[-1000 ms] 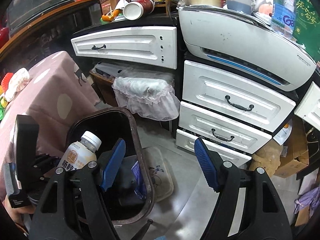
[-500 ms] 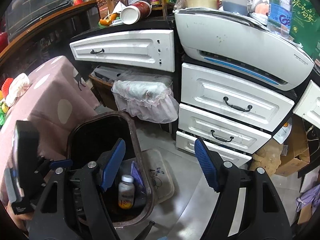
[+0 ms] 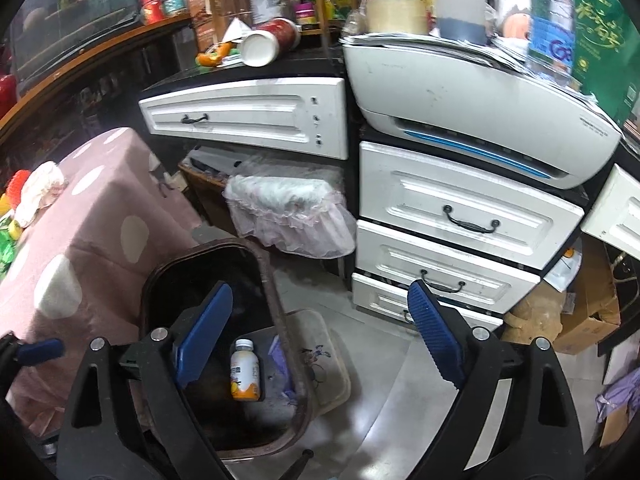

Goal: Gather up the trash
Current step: 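Move the left tool to the green soda bottle and grasp it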

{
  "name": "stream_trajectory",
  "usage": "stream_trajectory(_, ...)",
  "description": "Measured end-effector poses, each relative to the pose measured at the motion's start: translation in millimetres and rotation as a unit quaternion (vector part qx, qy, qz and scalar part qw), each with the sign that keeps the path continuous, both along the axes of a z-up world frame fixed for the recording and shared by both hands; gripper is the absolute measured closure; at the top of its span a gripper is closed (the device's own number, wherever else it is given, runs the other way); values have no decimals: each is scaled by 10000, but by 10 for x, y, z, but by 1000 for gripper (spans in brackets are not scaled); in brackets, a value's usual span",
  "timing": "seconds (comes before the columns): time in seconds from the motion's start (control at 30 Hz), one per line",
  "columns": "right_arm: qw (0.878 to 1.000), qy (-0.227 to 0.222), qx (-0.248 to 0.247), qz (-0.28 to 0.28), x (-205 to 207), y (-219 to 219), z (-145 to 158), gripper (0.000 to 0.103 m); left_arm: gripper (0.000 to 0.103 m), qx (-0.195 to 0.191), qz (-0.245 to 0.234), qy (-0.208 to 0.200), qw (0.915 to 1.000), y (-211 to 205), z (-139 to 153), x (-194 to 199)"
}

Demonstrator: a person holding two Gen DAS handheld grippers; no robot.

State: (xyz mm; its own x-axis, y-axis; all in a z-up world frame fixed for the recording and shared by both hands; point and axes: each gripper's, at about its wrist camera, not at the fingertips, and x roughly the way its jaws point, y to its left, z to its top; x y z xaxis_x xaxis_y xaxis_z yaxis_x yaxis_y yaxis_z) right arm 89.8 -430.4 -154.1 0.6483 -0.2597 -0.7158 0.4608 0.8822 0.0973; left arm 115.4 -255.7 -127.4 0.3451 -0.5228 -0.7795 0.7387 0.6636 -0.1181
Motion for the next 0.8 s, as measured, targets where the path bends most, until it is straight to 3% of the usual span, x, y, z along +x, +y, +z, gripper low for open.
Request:
stream_trajectory(0.17,9992,-91,-130,366,81,243,152,13,6,-599,-16,52,9982,296,384,-109)
stream_trajectory(0.33,9962,-318,-100,799,121,538,334,10,6,-877,12,-153,9960,600,624,-199)
stream_trajectory(0.53,9879,-494,-136,1466,254,982,510,10,6,-769,317,-511,9952,1010,702,-179)
stream_trajectory(0.8,9710,-497,119,2336,476,1578,653,10,6,-682,1110,-509,9902,1805,617,-13)
